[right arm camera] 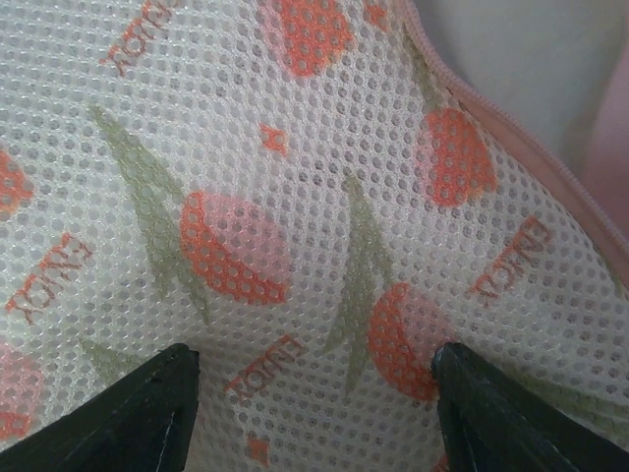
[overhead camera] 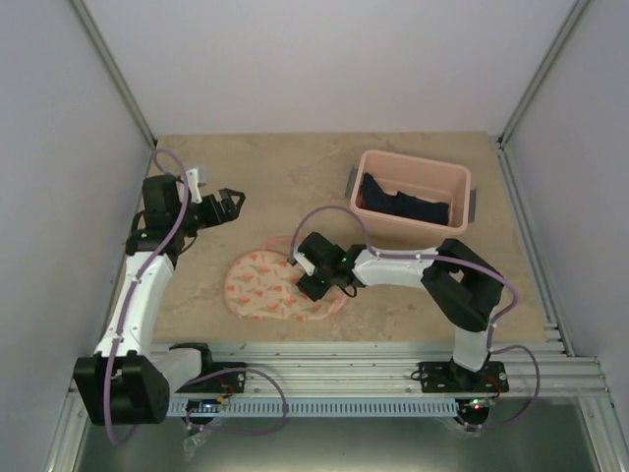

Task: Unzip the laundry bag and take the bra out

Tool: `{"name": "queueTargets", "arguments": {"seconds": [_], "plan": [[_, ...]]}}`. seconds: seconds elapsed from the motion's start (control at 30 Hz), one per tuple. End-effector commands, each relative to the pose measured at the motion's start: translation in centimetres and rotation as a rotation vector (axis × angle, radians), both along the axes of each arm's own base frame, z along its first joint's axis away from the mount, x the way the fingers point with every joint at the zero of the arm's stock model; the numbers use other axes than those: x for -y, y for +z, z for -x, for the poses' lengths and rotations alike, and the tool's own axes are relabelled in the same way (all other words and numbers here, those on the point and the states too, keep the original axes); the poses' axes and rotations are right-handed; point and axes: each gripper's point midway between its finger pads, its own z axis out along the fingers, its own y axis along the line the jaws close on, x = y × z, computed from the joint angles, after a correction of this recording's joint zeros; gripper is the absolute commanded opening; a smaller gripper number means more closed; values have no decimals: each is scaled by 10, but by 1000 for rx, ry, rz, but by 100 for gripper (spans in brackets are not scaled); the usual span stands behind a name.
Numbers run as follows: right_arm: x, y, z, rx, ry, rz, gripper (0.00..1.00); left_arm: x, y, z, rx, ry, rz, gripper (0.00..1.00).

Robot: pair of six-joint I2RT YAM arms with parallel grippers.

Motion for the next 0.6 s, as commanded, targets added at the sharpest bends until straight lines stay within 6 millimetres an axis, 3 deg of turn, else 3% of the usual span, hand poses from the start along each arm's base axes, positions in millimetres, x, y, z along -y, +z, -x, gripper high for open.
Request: {"name": "queueTargets", "arguments": {"seconds": [0.0,0.13,0.27,0.33,0.4,0.5,0.57], "plan": [[4,-4,-49,158,37,86,67,0,7,0,31,-4,14,99],[1,7,-81,180,7,102,67,-1,9,1,36,0,10,99],[-16,48,-85,223,63,24,69,-2,7,1,35,1,9,99],[-25,81,-81,252,107,-48,77,-2,7,1,36,2,11,99],[-29,131,-74,308,146,-149,96,-2,6,1,36,1,12,99],[-22,203,-69,378,170,-309,98,-2,6,2,39,3,8,99],[-1,247,-73,402,157,-426,98,-3,6,3,44,5,6,99]]}}
